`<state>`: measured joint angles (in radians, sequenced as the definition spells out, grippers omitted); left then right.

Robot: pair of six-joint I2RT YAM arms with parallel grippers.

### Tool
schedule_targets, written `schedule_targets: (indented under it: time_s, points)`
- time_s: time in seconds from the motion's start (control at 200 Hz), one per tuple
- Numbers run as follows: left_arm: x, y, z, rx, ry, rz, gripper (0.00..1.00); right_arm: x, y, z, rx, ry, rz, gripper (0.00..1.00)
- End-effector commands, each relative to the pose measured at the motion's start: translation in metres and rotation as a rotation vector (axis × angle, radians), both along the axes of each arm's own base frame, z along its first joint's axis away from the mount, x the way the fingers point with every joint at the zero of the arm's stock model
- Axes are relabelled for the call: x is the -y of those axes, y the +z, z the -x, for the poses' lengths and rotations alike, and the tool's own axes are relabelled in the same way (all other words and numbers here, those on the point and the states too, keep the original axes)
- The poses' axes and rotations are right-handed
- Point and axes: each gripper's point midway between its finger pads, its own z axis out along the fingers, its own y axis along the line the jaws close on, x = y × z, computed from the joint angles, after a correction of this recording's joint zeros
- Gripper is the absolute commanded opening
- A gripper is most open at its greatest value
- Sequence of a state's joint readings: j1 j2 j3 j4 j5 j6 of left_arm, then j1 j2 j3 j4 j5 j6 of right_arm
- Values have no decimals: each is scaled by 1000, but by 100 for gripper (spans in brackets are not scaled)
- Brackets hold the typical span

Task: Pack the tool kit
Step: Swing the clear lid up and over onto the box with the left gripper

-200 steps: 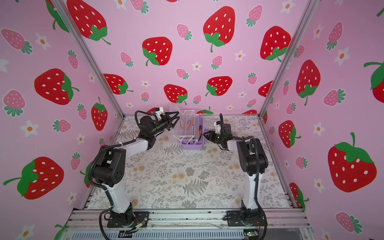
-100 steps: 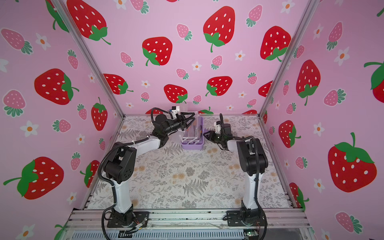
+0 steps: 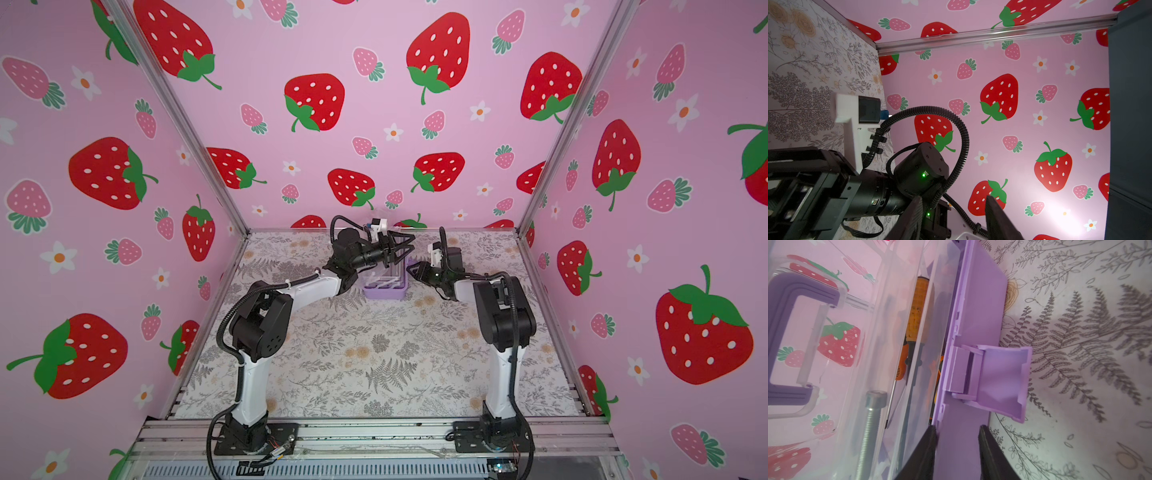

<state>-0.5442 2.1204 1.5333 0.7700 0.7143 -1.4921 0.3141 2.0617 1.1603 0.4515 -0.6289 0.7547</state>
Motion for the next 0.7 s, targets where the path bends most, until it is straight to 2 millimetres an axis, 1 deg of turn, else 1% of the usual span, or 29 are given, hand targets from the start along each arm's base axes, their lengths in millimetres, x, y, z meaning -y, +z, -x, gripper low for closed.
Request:
schedule_targets:
  time_s: [0.0,0.205,0.28,0.32,0.39,0.455,0.5,0.575,0.67,0.695]
  points:
    - [7,25,10,11,-47,-2,52,-4,-36,19,-98,38,37,37]
    - [3,54,22,74,-55,-16,52,-4,-38,20,-102,38,36,37]
    - [-1,60,25,98,-49,-37,52,-3,-38,19,-103,36,35,37]
    - [-4,60,26,107,-43,-65,52,-3,-37,19,-102,36,35,37]
    - [-12,49,23,103,-16,-143,52,-3,-37,20,-100,37,35,37]
    - [-26,31,18,85,26,-247,52,-2,-36,20,-99,37,35,37]
    - [-38,14,15,57,58,-332,52,-2,-35,20,-97,36,35,37]
    - [-58,-6,10,34,110,-450,51,-2,-35,20,-96,35,36,37]
    - [-78,-20,9,45,150,-575,52,-1,-35,20,-98,35,33,37]
    - [-83,-23,9,50,161,-612,54,-1,-35,20,-99,34,33,37]
